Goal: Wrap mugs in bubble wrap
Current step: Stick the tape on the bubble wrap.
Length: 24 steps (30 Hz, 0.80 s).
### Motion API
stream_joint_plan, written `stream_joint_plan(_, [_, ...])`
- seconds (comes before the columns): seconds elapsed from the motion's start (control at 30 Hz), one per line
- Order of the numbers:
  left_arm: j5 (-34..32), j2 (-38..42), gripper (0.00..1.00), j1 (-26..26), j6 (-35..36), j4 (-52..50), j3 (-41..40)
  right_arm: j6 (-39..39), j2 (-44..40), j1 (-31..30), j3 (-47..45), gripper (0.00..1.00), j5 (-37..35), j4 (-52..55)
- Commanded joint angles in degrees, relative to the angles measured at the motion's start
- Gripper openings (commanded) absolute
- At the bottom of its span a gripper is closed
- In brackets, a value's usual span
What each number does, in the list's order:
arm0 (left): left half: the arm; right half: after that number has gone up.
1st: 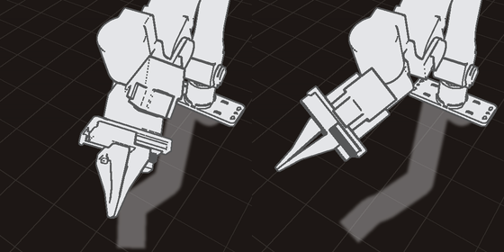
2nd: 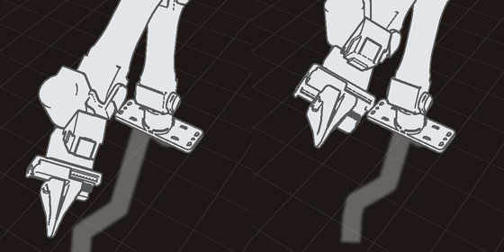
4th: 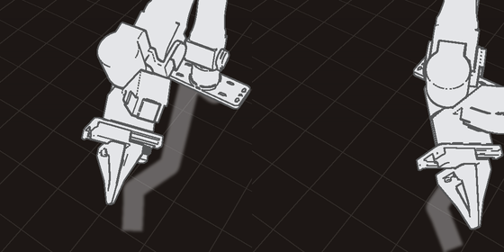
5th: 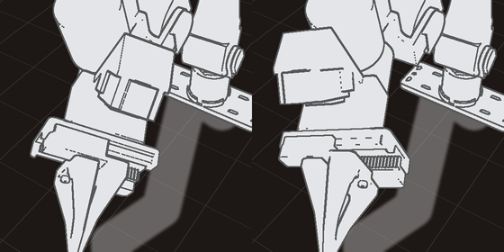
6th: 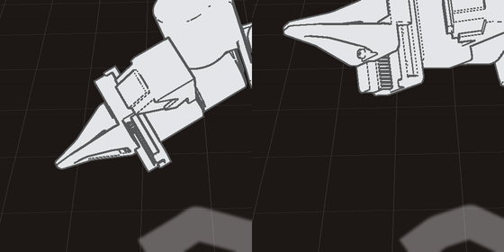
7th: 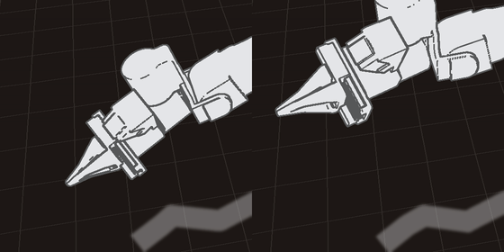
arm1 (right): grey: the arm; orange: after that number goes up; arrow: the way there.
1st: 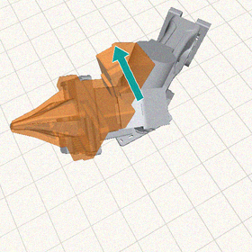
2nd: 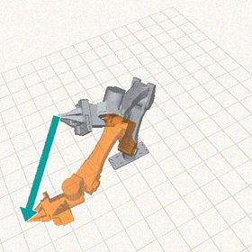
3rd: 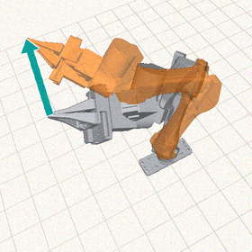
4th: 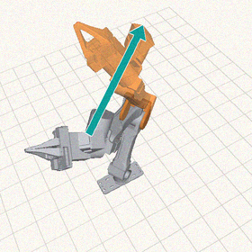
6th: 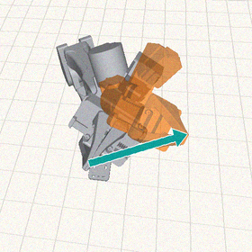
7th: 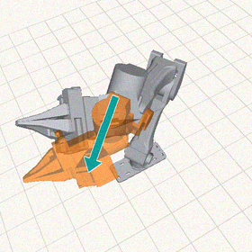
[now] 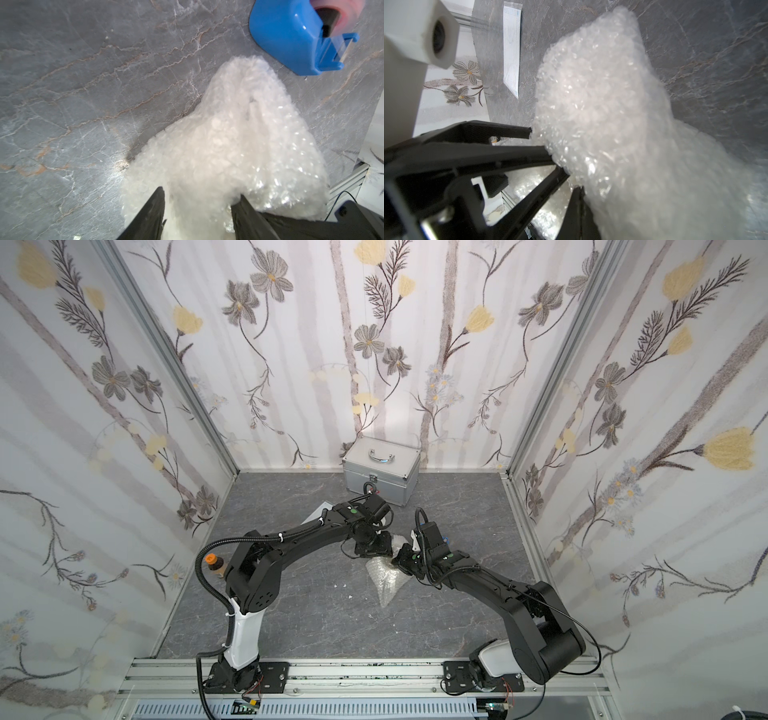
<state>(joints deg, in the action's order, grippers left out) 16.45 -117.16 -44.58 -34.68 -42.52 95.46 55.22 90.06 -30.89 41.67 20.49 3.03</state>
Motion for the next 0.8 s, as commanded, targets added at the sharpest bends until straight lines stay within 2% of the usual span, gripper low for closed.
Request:
stream_joint_plan(0.0, [0.24, 1.32, 0.53, 0.19, 0.13, 0.16, -0.1, -0.38, 0.55, 0.03, 0.54, 0.0, -1.18, 0.63])
stream_joint_plan(0.27, [1.83, 2.57, 0.54, 0.29, 0.57, 0.12, -0.53, -0.55, 0.6, 0.13, 0.68, 0.0, -1.05, 0.75])
stream_joint_plan(0.57, [-0.83, 5.61, 0.53, 0.66, 1.25, -1.99, -3.24, -0.73, 0.57, 0.2, 0.66, 0.0, -1.08, 0.83])
stream_joint_plan(0.77, [0.4, 7.82, 0.45, 0.22, 1.54, -2.55, -2.79, -0.73, 0.78, 0.16, 0.67, 0.0, -0.93, 0.68])
